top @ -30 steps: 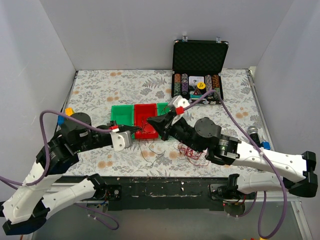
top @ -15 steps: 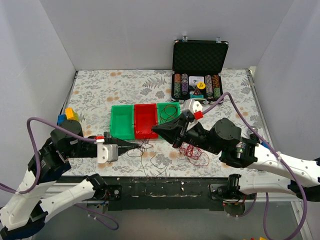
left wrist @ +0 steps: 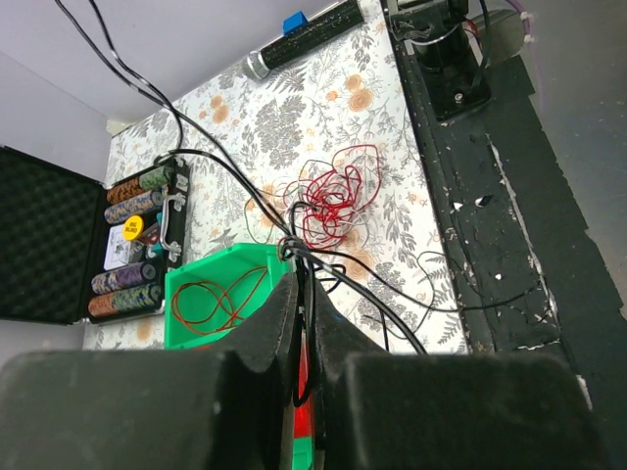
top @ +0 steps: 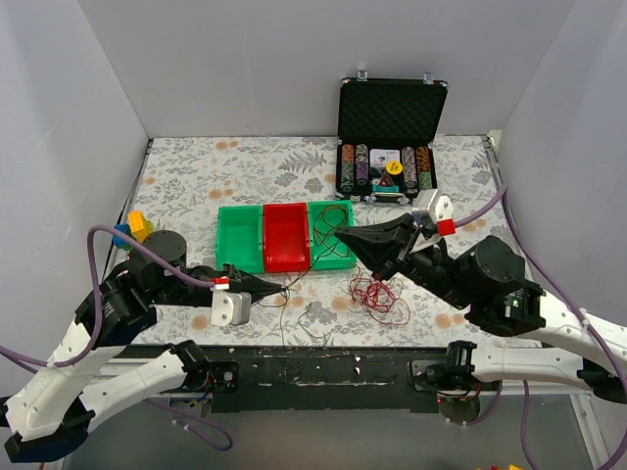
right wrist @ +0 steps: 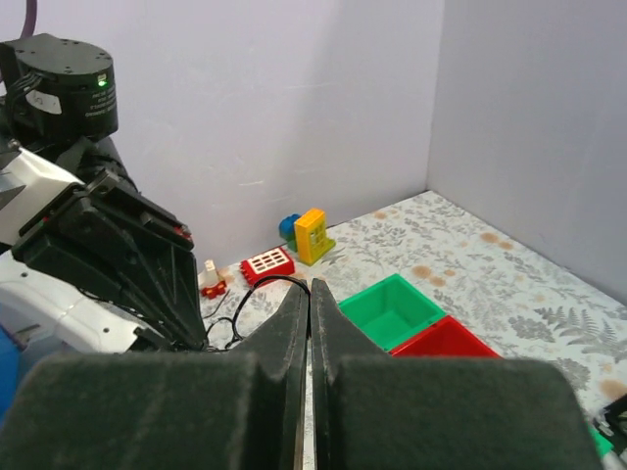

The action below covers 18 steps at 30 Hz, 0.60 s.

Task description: Untangle the cables

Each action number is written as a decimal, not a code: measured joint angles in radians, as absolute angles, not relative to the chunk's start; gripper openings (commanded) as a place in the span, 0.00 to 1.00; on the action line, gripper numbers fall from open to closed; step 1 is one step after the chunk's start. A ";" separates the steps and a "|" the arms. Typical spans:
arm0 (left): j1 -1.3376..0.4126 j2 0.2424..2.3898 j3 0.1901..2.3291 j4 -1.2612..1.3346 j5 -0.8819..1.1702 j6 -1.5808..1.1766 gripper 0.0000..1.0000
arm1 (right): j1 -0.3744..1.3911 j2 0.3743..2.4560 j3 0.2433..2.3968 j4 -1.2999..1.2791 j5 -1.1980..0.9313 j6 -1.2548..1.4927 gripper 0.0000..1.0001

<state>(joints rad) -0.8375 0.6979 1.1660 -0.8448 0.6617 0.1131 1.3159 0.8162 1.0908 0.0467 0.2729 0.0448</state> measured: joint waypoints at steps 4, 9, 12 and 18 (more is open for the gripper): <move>-0.847 0.701 1.164 -0.832 0.642 0.123 0.00 | 1.316 0.802 1.093 0.047 0.320 -0.005 0.01; -0.847 0.697 1.156 -0.823 0.625 0.123 0.00 | 1.317 0.788 1.093 0.048 0.362 -0.054 0.01; -0.847 0.695 1.150 -0.816 0.606 0.107 0.00 | 1.317 0.768 1.093 0.062 0.374 -0.064 0.01; -0.849 0.659 1.087 -0.648 0.428 0.004 0.00 | 1.316 0.829 1.130 0.083 0.372 -0.064 0.01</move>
<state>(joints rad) -0.8490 0.6594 1.0874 -0.6483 0.4278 0.0040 1.3163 0.8291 1.1301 0.0826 0.3721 -0.0635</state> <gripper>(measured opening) 0.018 0.028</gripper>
